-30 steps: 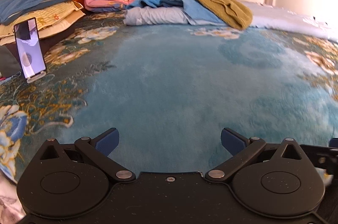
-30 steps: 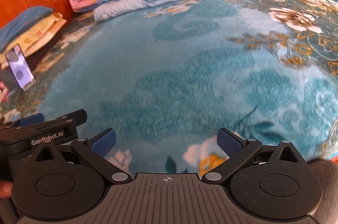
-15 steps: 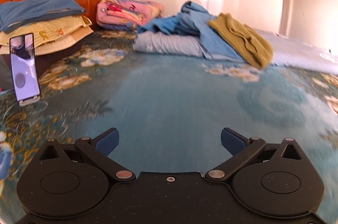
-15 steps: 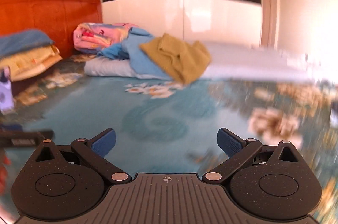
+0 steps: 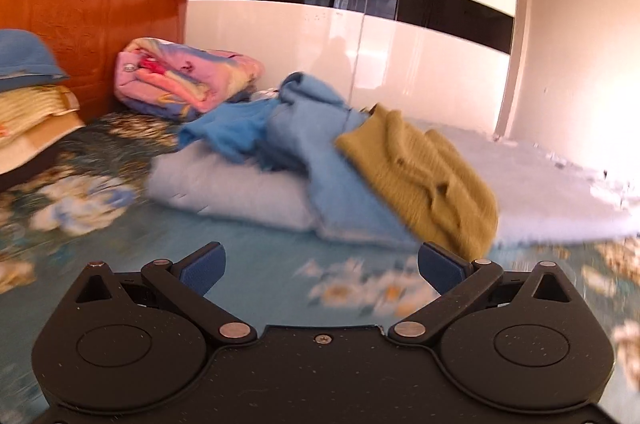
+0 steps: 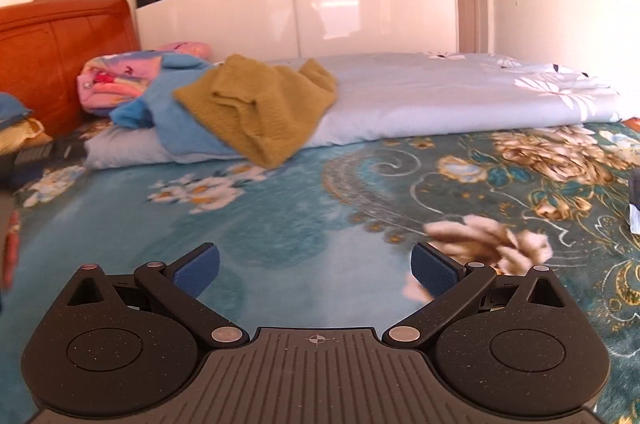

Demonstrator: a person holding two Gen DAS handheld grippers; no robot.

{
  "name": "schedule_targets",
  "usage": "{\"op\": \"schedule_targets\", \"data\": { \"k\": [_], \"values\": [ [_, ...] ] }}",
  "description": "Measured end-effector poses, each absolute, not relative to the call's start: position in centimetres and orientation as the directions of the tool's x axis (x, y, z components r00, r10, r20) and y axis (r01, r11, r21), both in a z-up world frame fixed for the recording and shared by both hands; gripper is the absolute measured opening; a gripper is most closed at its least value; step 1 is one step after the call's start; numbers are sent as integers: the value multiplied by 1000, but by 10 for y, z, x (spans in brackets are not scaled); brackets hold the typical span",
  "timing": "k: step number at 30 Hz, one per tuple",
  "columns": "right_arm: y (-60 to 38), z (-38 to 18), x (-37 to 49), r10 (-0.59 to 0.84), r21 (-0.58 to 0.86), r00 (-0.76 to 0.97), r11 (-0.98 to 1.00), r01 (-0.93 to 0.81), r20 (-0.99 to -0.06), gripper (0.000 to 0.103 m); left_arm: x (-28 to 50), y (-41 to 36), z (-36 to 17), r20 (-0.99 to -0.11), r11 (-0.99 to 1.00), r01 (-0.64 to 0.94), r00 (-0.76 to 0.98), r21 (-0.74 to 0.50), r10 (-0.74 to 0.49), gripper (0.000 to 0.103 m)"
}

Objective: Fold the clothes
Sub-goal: 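Move both tools toward the mustard-yellow sweater on the clothes pile, then grasp the yellow sweater with the left gripper and lift it off the pile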

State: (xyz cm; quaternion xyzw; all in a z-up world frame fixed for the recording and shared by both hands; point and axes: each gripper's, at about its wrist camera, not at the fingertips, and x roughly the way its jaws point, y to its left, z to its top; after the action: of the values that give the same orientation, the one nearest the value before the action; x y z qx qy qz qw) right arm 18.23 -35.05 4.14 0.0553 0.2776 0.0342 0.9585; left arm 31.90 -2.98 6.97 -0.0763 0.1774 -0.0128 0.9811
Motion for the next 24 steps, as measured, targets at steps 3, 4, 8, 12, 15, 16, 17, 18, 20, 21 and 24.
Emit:
{"op": "schedule_targets", "data": {
  "k": [3,4,8,12,15,16,17,18,20,21,24],
  "values": [
    [-369,31,185,128,197,825,980,-20,-551,103,375,-46,69,-381,989,46,920,-140,-97,102],
    [-374,28,185,125,212,822,977,-5,-556,103,393,-51,67,-388,992,54,917,-116,-95,102],
    [-389,20,186,82,215,826,975,48,-558,103,448,-66,60,-393,996,42,917,-73,-68,101],
    [-403,14,190,61,208,826,976,70,-561,103,491,-55,52,-413,972,18,903,-236,-117,96],
    [-411,9,192,52,206,818,975,82,-573,103,514,-45,49,-405,923,-1,899,-384,-168,81],
    [-412,7,193,52,208,815,974,85,-577,103,521,-43,48,-401,910,3,897,-414,-186,73],
    [-413,5,193,54,212,815,974,85,-577,103,527,-42,48,-403,909,0,896,-417,-185,71],
    [-413,3,193,59,218,816,972,84,-576,103,533,-43,48,-406,912,-7,897,-410,-175,67],
    [-413,0,194,70,227,815,971,76,-575,103,543,-43,49,-410,917,-18,898,-399,-160,62],
    [-412,-1,195,73,227,815,971,73,-575,103,547,-43,49,-408,917,-20,899,-399,-158,58],
    [-412,-5,198,79,229,814,971,67,-576,103,557,-40,49,-411,903,-32,897,-429,-163,41]
  ]
}}
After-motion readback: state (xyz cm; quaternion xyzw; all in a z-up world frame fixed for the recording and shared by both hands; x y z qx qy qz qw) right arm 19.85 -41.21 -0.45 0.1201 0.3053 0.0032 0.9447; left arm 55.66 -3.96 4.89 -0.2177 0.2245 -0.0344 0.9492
